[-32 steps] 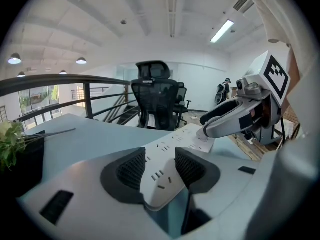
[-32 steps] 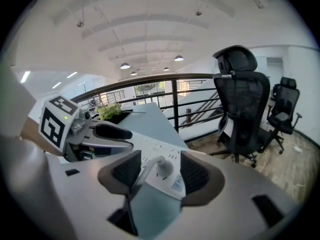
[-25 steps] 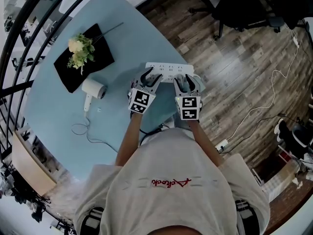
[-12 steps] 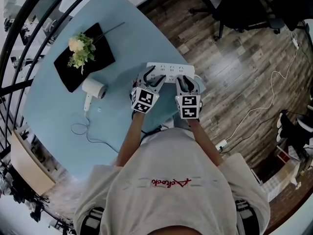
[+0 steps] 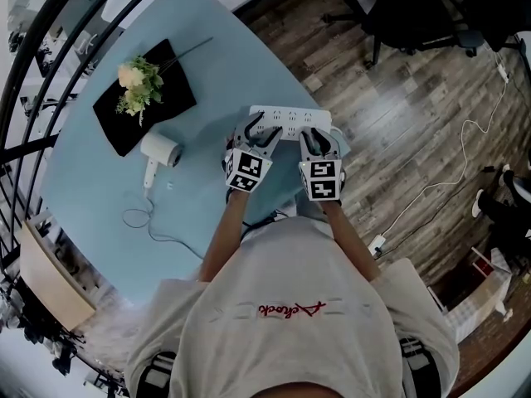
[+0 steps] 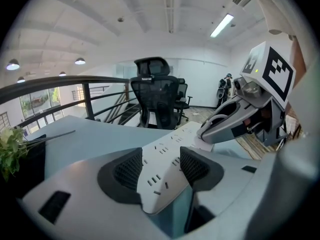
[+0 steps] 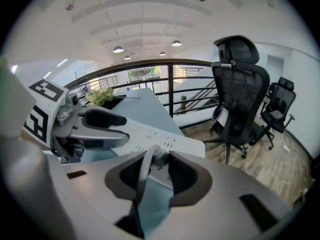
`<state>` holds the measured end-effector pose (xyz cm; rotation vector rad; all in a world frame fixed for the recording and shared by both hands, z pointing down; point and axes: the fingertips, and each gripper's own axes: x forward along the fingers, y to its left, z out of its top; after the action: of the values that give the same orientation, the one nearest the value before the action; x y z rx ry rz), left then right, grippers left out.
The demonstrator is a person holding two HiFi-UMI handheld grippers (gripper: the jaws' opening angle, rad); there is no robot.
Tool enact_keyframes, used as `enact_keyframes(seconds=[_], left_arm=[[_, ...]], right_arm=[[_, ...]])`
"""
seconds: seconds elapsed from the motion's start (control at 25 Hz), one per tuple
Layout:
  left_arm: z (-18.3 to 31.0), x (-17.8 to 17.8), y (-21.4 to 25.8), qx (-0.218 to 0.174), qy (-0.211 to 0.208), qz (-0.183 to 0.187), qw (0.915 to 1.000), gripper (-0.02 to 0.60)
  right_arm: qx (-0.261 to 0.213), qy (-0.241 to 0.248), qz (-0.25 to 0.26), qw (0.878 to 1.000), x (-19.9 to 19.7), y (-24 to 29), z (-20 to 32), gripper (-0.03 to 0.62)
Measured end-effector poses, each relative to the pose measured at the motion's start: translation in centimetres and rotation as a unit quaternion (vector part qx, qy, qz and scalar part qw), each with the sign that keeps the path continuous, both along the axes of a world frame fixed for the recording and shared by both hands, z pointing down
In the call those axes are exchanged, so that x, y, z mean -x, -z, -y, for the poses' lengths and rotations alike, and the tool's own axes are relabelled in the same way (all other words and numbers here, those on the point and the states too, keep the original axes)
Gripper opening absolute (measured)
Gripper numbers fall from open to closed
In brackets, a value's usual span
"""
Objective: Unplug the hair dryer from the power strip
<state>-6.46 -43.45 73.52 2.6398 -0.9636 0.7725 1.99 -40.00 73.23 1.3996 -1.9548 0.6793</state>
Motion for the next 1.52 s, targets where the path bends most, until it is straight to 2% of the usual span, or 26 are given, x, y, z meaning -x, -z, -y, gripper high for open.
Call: enact_keyframes(seconds=[0.2,0.44,0.76,0.88,0.96,1.04,1.16,1.28,1.52], left_arm=[[-0.1,-0.1,-0.1,0.003,-0.001,0.004,1.0000,0.235],[0.1,0.1,-0.1,-0.003,-0.004,0.004,1.0000,0.229],[-0.1,0.1,-0.1,0.007,-0.002,0.009,0.9999,0.229],[-0.3,-0.4,0.7,-0.003,-0.014,0.017,0.9998,0.229],[-0.5,-0.8,1.7,-0.009,-0.012,0.006,0.9999,0.224],[-1.0,-1.0,2.6,-0.012,-0.006,-0.009,0.9999,0.188],[-2.1,-1.3,4.2,-0.015,-0.002,-0.042,0.9990,0.021],[-3.4,-1.5,5.7,-0.017,0.021,-0.074,0.9969,0.017],[-6.7,-0.6,8.5,-0.023,0.102,-0.096,0.9899,0.015]], right_arm=[[0.003,-0.001,-0.009,1.000,-0.1,0.2,-0.3,0.121],[-0.061,0.016,-0.003,0.998,1.9,4.1,3.1,0.121],[-0.053,-0.001,0.012,0.999,-0.3,4.0,1.7,0.121],[-0.059,-0.003,0.022,0.998,-0.7,4.2,1.0,0.121],[-0.064,-0.002,0.031,0.997,-0.9,4.5,0.7,0.121],[-0.071,0.002,0.040,0.997,-1.0,5.0,0.5,0.121],[-0.087,0.015,0.055,0.995,-1.2,6.0,0.0,0.122],[-0.100,0.032,0.071,0.992,-1.5,6.9,-0.7,0.121],[-0.122,0.080,0.104,0.984,-1.7,8.2,-2.5,0.121]])
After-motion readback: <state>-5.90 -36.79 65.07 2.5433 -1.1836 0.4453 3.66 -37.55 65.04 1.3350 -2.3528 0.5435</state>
